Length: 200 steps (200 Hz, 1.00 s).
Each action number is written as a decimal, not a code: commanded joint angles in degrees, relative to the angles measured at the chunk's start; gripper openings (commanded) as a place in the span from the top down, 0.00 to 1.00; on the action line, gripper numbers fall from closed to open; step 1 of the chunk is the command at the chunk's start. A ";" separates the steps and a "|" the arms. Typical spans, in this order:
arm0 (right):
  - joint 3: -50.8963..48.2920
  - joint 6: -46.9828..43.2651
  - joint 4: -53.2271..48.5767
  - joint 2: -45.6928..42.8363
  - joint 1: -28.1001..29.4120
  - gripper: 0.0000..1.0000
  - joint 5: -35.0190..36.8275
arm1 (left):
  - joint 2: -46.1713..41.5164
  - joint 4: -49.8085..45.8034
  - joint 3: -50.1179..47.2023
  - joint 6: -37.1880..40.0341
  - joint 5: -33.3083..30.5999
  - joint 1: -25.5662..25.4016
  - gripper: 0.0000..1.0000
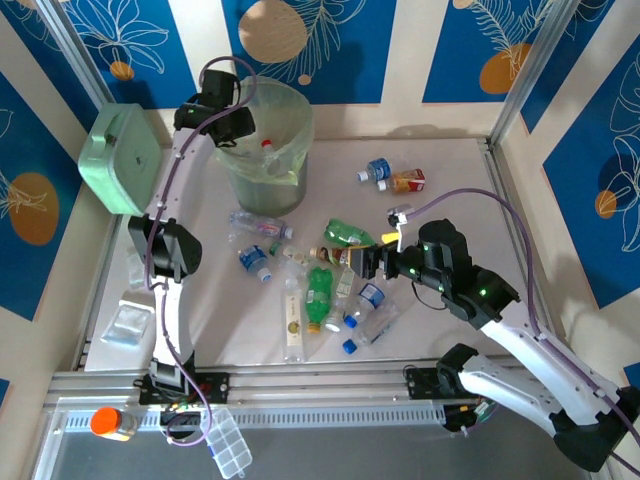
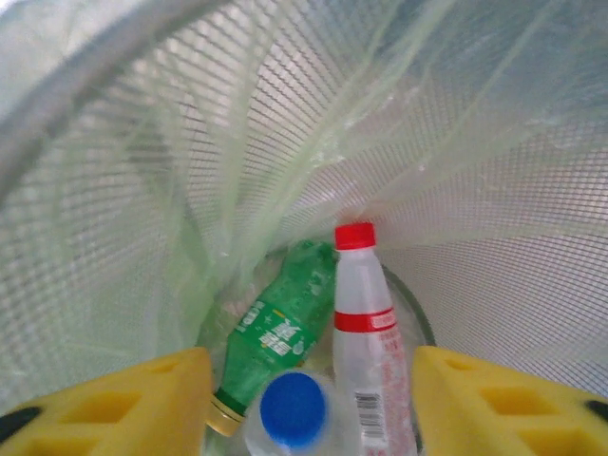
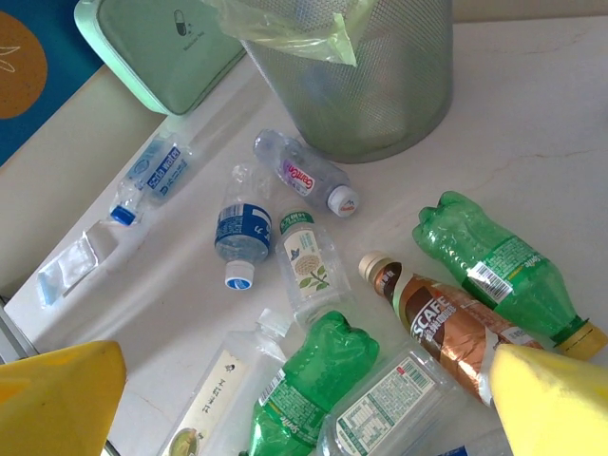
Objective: Put the plastic bottles in the bin
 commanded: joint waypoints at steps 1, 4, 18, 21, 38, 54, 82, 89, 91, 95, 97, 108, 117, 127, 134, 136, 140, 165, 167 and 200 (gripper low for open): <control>-0.28 0.46 1.82 -0.27 -0.38 0.01 0.05 | 0.99 -2.96 0.04 0.18 0.75 -0.94 0.35; -0.30 0.46 1.82 -0.26 -0.38 0.01 -0.01 | 0.61 -2.86 0.03 0.22 0.69 -0.92 0.34; -0.20 0.39 1.90 -0.23 -0.38 0.01 -0.06 | -0.79 -2.20 0.12 0.43 0.58 -0.91 0.34; -0.15 0.48 1.90 -0.23 -0.38 0.01 -0.05 | -1.15 -2.16 0.06 0.58 0.70 -0.94 0.34; 0.36 0.46 1.90 -0.12 -0.47 0.02 -0.36 | -3.71 -1.61 0.05 2.13 1.18 -1.45 0.34; 1.47 0.30 1.58 0.30 -0.39 0.02 -0.78 | -6.93 -0.94 -0.10 4.44 0.10 -2.78 0.34; 3.26 0.22 0.86 0.99 -0.38 0.02 -0.93 | -13.56 0.47 -1.73 7.03 -1.29 -5.10 0.33; 3.57 0.37 0.70 0.99 -0.30 0.02 -1.10 | -15.45 0.90 -2.96 6.83 -1.11 -5.49 0.33; 3.58 0.42 0.72 0.99 -0.30 0.02 -1.15 | -16.03 0.97 -3.37 6.74 -1.03 -5.64 0.33; 3.73 0.37 0.56 1.00 -0.25 0.02 -1.19 | -17.18 1.20 -4.28 6.49 -0.86 -5.73 0.33; 3.82 0.44 0.51 0.95 -0.22 0.02 -1.24 | -17.76 1.33 -4.76 6.35 -0.73 -5.79 0.33; 4.09 0.55 -0.10 1.00 -0.05 0.02 -1.36 | -21.29 1.98 -7.97 5.28 0.07 -5.98 0.34; 4.25 0.62 -0.61 0.89 0.12 0.03 -1.33 | -24.27 2.74 -11.20 4.46 1.29 -6.02 0.34; 4.25 0.78 -1.18 0.77 0.45 0.03 -1.13 | -28.02 4.09 -15.65 3.63 2.71 -6.03 0.34; 4.17 0.90 -1.47 0.63 0.65 0.03 -1.02 | -31.04 5.30 -19.33 3.23 4.09 -5.95 0.34; 4.08 0.94 -1.51 0.58 0.71 0.03 -1.02 | -31.77 5.72 -20.49 3.18 4.44 -5.95 0.34; 3.97 0.90 -1.64 0.47 0.84 0.03 -1.01 | -33.37 6.55 -22.79 3.05 5.04 -6.02 0.34; 2.91 1.63 -2.37 -0.22 1.46 0.03 -0.74 | -44.41 11.08 -38.30 0.21 5.40 -6.04 0.34; 2.83 1.72 -2.39 -0.23 1.55 0.04 -0.75 | -45.24 11.36 -39.50 -0.10 5.23 -6.08 0.34; 1.37 2.99 -2.82 -0.90 2.58 0.04 -0.92 | -57.29 11.10 -55.96 -4.71 0.67 -5.97 0.31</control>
